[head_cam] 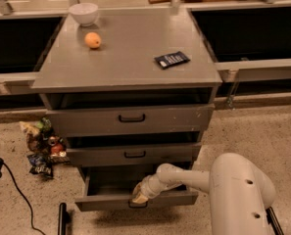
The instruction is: Open bottom drawer
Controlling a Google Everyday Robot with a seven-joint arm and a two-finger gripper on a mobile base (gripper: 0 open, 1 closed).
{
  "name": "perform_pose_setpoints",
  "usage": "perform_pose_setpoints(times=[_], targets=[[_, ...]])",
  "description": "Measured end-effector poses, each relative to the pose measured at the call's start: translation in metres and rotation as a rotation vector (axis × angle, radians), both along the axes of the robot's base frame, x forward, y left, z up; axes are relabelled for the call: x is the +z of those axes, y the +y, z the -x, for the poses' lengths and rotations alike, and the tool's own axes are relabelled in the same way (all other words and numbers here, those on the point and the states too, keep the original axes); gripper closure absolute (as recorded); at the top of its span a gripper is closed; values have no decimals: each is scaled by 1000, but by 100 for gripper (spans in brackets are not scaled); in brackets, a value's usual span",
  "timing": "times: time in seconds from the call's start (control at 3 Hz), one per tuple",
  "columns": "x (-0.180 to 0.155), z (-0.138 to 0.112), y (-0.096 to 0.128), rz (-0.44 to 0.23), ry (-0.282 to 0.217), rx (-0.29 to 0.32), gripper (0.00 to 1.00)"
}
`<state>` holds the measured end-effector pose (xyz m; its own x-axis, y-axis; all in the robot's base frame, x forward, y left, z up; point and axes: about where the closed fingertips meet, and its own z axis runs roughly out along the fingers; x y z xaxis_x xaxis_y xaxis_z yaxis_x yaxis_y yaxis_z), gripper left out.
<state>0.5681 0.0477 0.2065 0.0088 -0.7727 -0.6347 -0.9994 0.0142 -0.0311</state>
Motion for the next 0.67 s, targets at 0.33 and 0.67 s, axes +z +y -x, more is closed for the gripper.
perform_pose_setpoints(times=[0.33,0.67], targets=[[-1,0,-2,0,0,0,81],[-1,0,-2,0,0,0,59]])
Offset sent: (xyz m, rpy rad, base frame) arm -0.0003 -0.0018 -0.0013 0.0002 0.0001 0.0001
